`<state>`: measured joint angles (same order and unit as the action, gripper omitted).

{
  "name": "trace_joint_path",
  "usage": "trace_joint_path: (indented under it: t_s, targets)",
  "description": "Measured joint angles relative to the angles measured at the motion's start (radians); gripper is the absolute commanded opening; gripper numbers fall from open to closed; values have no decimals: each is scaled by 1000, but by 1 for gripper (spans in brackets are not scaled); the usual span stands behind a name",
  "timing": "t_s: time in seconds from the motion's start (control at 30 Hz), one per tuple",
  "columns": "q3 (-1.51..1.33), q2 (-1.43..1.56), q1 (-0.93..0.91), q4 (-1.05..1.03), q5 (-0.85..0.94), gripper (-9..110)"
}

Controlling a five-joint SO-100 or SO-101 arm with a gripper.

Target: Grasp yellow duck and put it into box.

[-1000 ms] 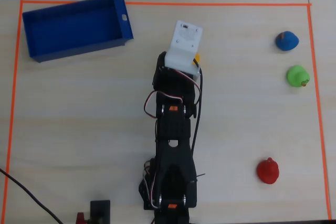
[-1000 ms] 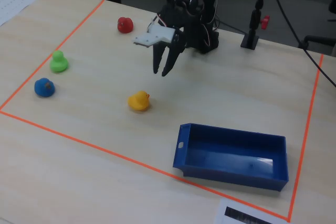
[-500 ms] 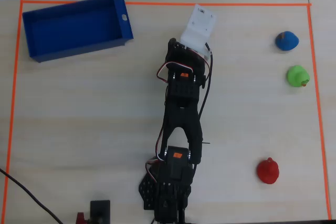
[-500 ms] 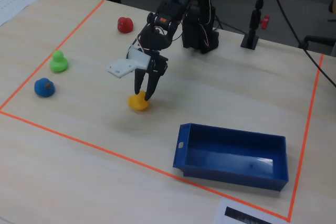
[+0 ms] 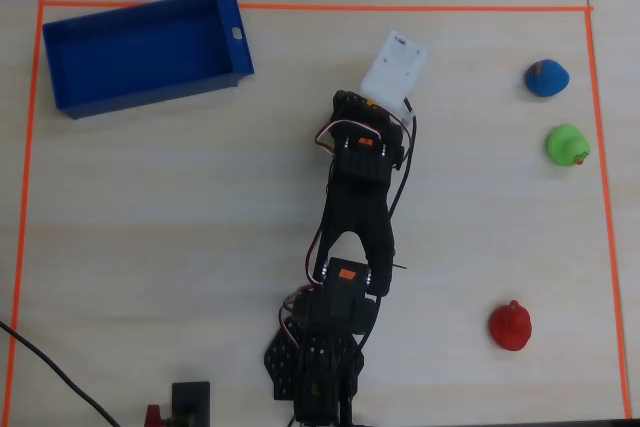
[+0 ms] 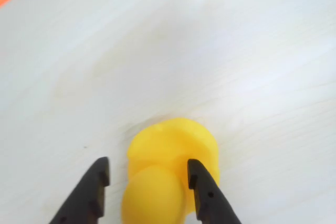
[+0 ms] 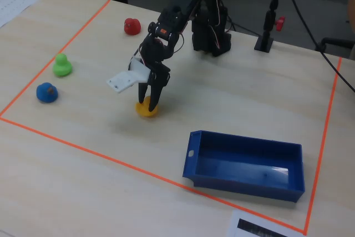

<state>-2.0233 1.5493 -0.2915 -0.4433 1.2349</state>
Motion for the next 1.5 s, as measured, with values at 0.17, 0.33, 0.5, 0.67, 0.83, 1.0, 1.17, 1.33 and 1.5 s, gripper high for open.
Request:
trace_joint_path:
  t_s: [0.17,0.33,0.5,0.67,0.83,1.0,1.17,1.33,1.5]
  targets:
    - [3,-20,-9,-3,44,0]
    - [11,-20,-14,-5,54,0]
    - [37,-21,-28,-23,9,0]
    - [120,91,-11,-198,-69,0]
    - [166,356,153,-465,-126,0]
    - [133,640,396,-739,-189,0]
    - [75,761,614,-888,-265,0]
    - [276,548,788,-968,-319,0]
    - [701,178,842,-991,-331,0]
